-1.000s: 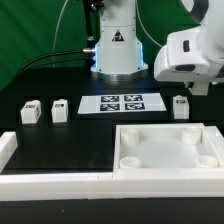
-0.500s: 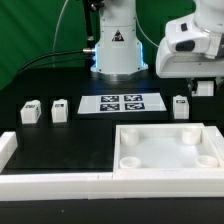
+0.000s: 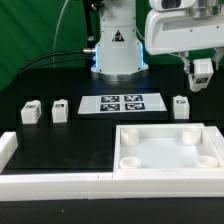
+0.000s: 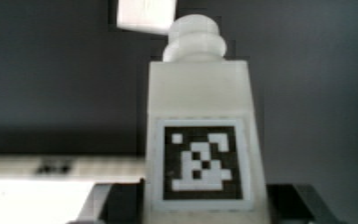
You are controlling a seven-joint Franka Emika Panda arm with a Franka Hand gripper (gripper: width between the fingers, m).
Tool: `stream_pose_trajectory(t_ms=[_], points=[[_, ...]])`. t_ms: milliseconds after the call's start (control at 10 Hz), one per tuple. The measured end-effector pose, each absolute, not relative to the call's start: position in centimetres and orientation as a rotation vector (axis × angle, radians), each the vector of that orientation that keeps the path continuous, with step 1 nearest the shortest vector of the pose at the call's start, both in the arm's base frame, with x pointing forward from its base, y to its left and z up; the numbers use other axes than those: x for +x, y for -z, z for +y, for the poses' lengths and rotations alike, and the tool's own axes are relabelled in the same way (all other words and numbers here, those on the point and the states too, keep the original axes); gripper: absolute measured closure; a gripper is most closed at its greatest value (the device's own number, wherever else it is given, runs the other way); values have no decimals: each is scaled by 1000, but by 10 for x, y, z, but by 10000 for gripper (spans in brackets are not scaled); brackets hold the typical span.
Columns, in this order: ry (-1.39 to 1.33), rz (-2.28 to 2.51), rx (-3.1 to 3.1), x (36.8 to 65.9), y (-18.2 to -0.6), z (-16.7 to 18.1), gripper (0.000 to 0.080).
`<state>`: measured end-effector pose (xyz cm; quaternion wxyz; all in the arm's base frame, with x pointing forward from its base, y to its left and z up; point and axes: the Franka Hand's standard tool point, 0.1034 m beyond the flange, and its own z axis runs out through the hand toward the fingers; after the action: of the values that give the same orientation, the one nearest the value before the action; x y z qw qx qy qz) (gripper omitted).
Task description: Assemble one leg
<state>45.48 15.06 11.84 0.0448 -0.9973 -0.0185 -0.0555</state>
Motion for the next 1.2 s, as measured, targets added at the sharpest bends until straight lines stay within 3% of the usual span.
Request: stream_pose_trajectory(t_ms=[400,700,1000,1200], points=[[354,-145,-3014,451,-114,151,506],[422,-369,-3012,495,-120,124,506],[461,-544,-2998,537,-127,124,506],[465,-531,-2996,536,-125,124,506]])
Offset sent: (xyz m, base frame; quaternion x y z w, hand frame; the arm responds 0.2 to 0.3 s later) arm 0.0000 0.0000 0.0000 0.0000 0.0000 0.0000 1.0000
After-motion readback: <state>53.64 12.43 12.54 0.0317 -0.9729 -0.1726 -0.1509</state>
